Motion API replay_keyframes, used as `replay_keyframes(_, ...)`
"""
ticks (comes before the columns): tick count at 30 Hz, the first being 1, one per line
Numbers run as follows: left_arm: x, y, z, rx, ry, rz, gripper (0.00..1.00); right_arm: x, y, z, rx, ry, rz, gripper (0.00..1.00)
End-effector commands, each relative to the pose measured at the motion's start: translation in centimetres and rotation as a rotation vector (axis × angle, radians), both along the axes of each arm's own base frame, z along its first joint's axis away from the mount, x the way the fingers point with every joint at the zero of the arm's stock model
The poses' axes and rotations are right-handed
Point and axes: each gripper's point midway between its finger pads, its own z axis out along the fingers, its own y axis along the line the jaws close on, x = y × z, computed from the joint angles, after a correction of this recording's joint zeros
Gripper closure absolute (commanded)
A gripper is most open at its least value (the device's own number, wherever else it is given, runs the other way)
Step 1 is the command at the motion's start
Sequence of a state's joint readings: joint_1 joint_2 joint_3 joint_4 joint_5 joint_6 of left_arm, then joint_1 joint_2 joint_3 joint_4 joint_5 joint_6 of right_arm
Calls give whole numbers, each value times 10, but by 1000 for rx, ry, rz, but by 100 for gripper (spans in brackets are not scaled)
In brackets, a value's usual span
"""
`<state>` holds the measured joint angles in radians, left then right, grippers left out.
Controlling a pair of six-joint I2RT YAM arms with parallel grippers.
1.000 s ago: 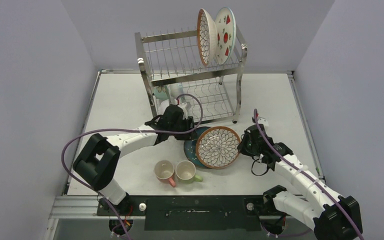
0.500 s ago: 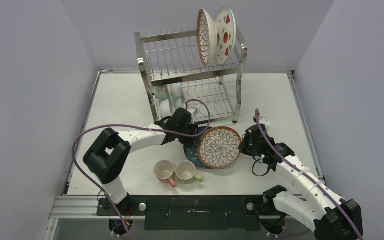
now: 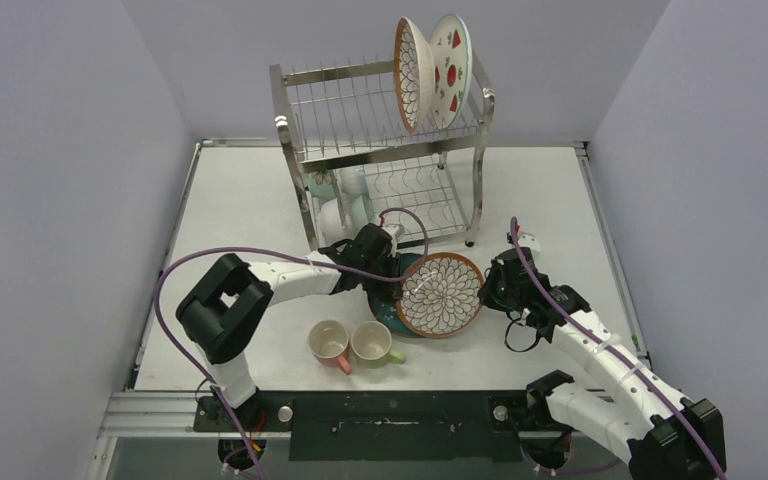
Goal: Load the mixed dishes into the dish rack
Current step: Pick up the plate at the center of the board.
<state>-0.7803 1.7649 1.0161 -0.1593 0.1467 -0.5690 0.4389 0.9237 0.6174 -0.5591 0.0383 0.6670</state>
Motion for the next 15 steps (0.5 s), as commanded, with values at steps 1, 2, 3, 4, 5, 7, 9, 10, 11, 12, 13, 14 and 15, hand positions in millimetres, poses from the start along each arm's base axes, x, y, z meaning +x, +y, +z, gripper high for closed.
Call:
replay_keyframes(1, 4, -7, -2, 7, -18, -10, 82, 14, -2, 20, 0, -70, -20, 100)
replay_keyframes(2, 3, -7, -3, 8, -16, -12, 84, 14, -2, 18, -1, -68, -22, 100)
replay_keyframes(3, 2, -8, -3, 8, -15, -14, 87, 14, -2, 16, -1, -65, -23, 100)
replay_keyframes(4, 2, -8, -4, 9, -13, -15, 90, 13, -3, 14, -2, -61, -25, 100)
replay_keyframes(5, 2, -8, -5, 10, -12, -16, 93, 13, -3, 13, -3, -59, -27, 100)
replay_keyframes(7, 1, -9, -6, 10, -11, -17, 99, 12, -4, 9, -4, -53, -34, 96)
replay_keyframes(9, 1, -9, -6, 10, -12, -21, 100, 12, -4, 5, -2, -48, -38, 90)
replay_keyframes(10, 1, -10, -5, 8, -13, -19, 100, 11, -4, 3, -2, -43, -39, 89)
replay_keyframes(11, 1, -9, -7, 11, -11, -21, 100, 10, -3, 1, 0, -40, -39, 87)
replay_keyframes(12, 1, -9, -6, 10, -12, -19, 100, 10, -3, -1, 2, -37, -41, 86)
replay_keyframes(13, 1, -9, -6, 10, -11, -19, 100, 10, -3, -3, 2, -34, -42, 84)
replay_keyframes(14, 1, -10, -6, 9, -13, -21, 100, 9, -3, -5, 2, -29, -44, 82)
replay_keyframes(15, 1, -10, -6, 9, -12, -21, 100, 8, -4, -8, 1, -26, -46, 79)
